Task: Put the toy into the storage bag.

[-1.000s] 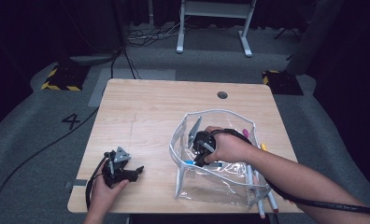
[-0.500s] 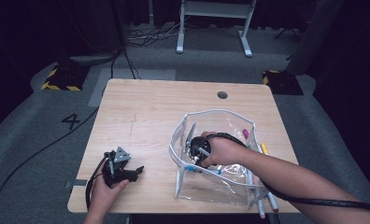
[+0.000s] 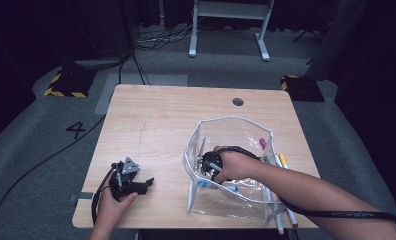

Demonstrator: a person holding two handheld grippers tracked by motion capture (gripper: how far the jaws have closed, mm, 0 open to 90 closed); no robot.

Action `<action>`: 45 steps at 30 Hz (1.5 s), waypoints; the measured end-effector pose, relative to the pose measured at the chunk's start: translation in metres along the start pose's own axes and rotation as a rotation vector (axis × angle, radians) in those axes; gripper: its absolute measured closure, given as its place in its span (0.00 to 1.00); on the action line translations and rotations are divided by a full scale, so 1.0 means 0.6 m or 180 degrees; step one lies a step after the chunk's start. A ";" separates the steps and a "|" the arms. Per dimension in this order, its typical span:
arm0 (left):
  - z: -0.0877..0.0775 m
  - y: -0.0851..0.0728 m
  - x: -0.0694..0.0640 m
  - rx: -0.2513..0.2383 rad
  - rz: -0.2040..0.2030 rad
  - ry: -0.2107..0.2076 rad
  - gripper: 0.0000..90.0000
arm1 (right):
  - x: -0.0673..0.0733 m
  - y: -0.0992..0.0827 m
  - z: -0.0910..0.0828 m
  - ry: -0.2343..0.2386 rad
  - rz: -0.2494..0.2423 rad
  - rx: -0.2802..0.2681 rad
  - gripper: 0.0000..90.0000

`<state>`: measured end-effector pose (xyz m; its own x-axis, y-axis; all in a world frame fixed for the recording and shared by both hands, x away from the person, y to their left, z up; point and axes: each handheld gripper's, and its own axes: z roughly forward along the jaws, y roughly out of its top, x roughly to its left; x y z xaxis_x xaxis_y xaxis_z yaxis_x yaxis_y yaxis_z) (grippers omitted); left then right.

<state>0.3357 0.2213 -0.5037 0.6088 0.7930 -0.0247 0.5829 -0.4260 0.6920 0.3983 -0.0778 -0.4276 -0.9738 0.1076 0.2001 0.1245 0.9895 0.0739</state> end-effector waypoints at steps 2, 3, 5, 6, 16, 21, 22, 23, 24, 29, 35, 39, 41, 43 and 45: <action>0.000 0.000 0.000 0.0002 0.0011 0.0006 0.23 | -0.003 0.000 0.002 -0.0001 -0.0035 -0.0055 0.86; 0.000 0.000 0.000 0.0000 0.0007 0.0005 0.23 | -0.001 -0.001 0.002 0.0016 0.0016 -0.0026 0.84; 0.000 0.000 0.000 0.0002 0.0012 0.0009 0.23 | -0.001 -0.002 0.005 0.0008 -0.0029 -0.0088 0.74; 0.000 0.000 0.000 0.0001 0.0005 0.0006 0.23 | 0.002 -0.001 0.004 -0.0001 -0.0008 -0.0122 0.71; 0.000 0.000 0.000 0.0007 -0.0010 -0.0001 0.23 | 0.008 -0.019 -0.066 -0.0183 0.0061 -0.0594 0.70; 0.001 0.002 0.001 0.0023 -0.0002 0.0011 0.22 | 0.021 -0.048 -0.122 -0.0316 0.0122 -0.0928 0.69; 0.001 0.002 0.001 0.0023 -0.0002 0.0011 0.22 | 0.025 -0.054 -0.134 -0.0320 0.0130 -0.1026 0.69; 0.001 0.002 0.000 0.0019 -0.0004 0.0021 0.21 | 0.029 -0.061 -0.147 -0.0345 0.0129 -0.1119 0.69; 0.002 0.002 0.001 0.0013 -0.0002 0.0035 0.21 | 0.029 -0.061 -0.147 -0.0345 0.0129 -0.1119 0.69; 0.002 0.002 0.000 0.0013 -0.0008 0.0031 0.21 | 0.046 -0.094 -0.200 -0.0462 0.0164 -0.1462 0.68; 0.002 0.002 0.000 0.0009 -0.0029 0.0032 0.21 | 0.063 -0.148 -0.245 -0.0600 0.0311 -0.1723 0.66; 0.002 0.002 -0.001 0.0012 -0.0030 0.0046 0.21 | 0.066 -0.178 -0.260 -0.0660 0.0390 -0.1833 0.66; 0.003 0.002 -0.002 0.0027 -0.0049 0.0035 0.17 | 0.068 -0.205 -0.272 -0.0714 0.0477 -0.1918 0.66; 0.002 0.002 -0.003 0.0051 -0.0047 0.0047 0.17 | 0.069 -0.228 -0.280 -0.0750 0.0538 -0.1974 0.66; 0.002 0.002 -0.003 0.0052 -0.0046 0.0046 0.17 | 0.070 -0.235 -0.282 -0.0767 0.0551 -0.1988 0.66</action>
<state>0.3357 0.2188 -0.5037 0.5924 0.8053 -0.0239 0.6002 -0.4213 0.6798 0.3720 -0.2292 -0.2643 -0.9362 0.3490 0.0424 0.2977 0.7226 0.6238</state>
